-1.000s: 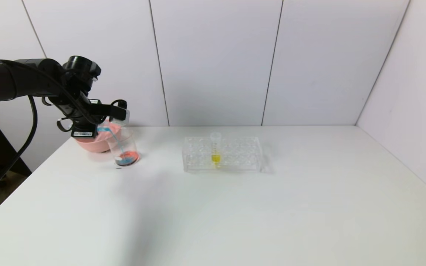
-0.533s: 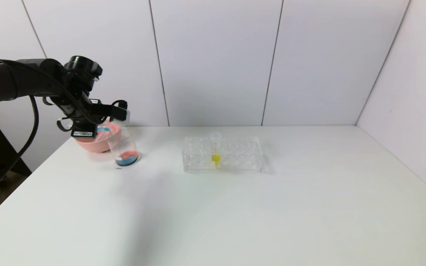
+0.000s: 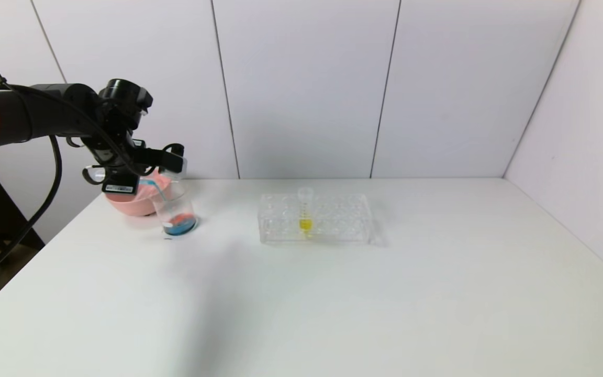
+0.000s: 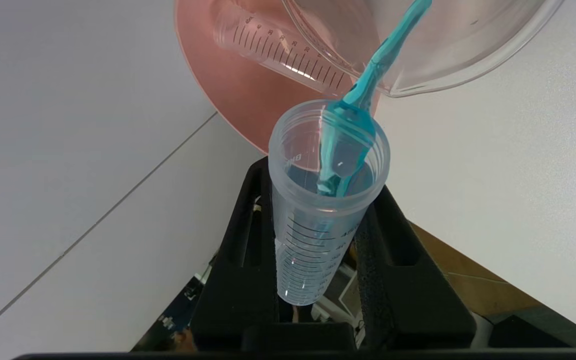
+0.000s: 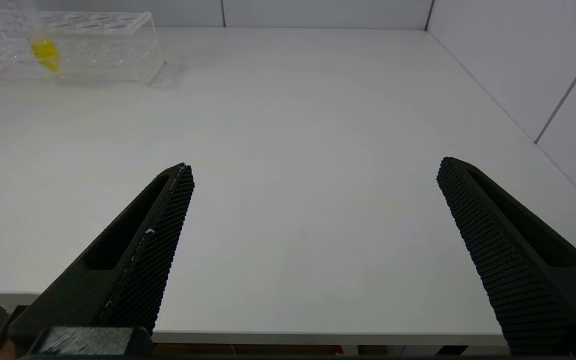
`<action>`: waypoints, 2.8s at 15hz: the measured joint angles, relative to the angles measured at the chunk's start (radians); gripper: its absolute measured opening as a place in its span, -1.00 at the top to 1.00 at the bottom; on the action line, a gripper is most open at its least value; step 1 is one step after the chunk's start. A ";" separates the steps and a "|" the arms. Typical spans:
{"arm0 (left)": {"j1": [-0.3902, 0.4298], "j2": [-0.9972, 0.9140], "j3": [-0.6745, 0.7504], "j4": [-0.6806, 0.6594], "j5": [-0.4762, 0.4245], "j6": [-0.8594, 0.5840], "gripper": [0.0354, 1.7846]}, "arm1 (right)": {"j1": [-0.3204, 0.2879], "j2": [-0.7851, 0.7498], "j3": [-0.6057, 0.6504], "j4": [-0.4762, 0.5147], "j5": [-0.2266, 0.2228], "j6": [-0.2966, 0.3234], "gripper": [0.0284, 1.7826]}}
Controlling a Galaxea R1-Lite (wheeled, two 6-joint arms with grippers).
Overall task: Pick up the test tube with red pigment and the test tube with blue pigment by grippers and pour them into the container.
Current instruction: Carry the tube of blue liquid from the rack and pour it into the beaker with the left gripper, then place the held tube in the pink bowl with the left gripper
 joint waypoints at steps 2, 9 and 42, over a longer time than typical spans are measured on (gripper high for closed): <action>-0.005 0.001 0.000 0.000 0.024 0.003 0.52 | 0.000 0.000 0.000 0.000 0.000 0.000 -0.99; -0.027 0.009 0.001 0.003 0.108 0.013 0.52 | 0.000 0.000 0.000 0.000 0.000 0.000 -0.99; 0.065 -0.140 0.014 -0.462 -0.214 -1.406 0.52 | 0.000 0.000 0.000 0.000 0.000 0.000 -0.99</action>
